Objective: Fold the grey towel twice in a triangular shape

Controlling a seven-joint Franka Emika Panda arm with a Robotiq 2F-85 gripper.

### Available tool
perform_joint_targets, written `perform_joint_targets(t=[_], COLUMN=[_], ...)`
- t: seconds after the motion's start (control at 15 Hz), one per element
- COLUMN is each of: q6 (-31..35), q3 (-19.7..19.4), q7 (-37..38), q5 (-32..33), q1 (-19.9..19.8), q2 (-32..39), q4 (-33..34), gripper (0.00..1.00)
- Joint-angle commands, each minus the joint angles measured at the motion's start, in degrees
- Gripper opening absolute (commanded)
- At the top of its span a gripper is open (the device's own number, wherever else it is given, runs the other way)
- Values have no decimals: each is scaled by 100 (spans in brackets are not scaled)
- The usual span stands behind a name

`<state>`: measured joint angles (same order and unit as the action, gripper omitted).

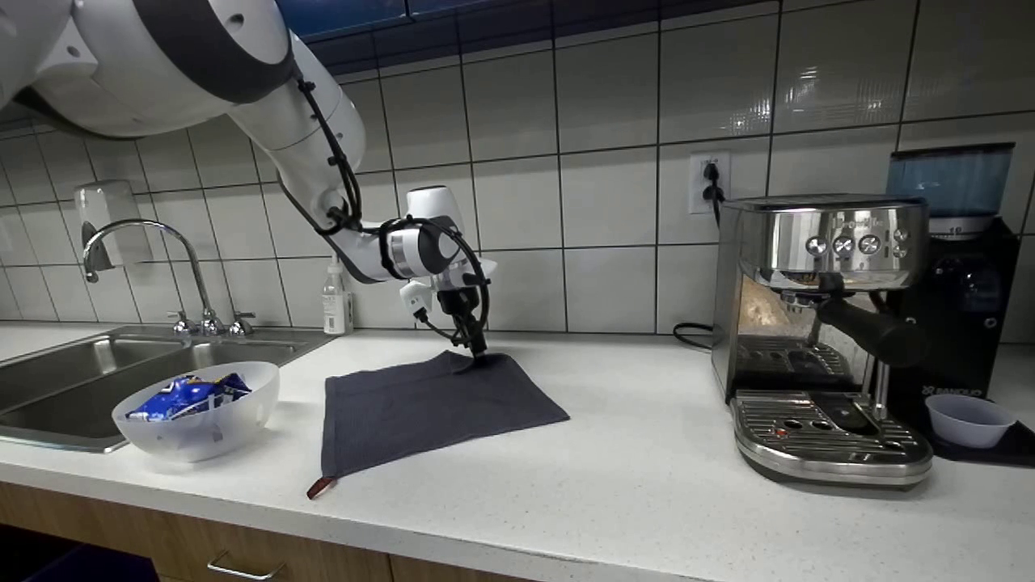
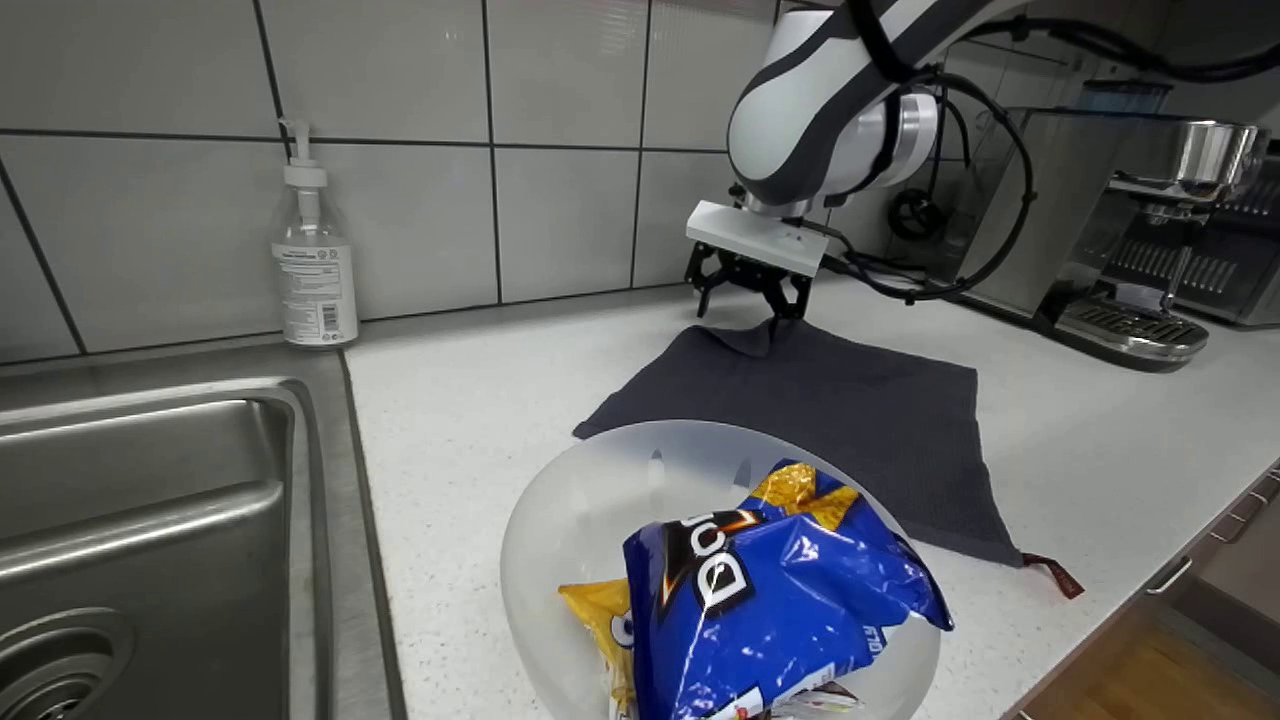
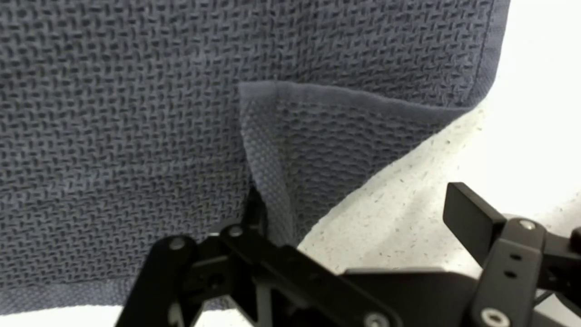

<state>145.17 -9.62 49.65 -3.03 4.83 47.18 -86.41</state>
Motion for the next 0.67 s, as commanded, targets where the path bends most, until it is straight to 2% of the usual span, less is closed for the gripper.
perform_joint_targets(t=[0.0, 0.27, 0.33, 0.4, 0.6], q6=[-169, -164, -161, -152, -138], q3=[-10, -3, 3, 6, 3], q7=[131, 130, 129, 128, 141], q5=[-109, -138, -147, -150, -157], q1=[-3, -11, -15, -17, -31], q2=[149, 178, 175, 171, 134], q4=[271, 314, 314, 311, 300], gripper=[100, 100, 75, 74, 49])
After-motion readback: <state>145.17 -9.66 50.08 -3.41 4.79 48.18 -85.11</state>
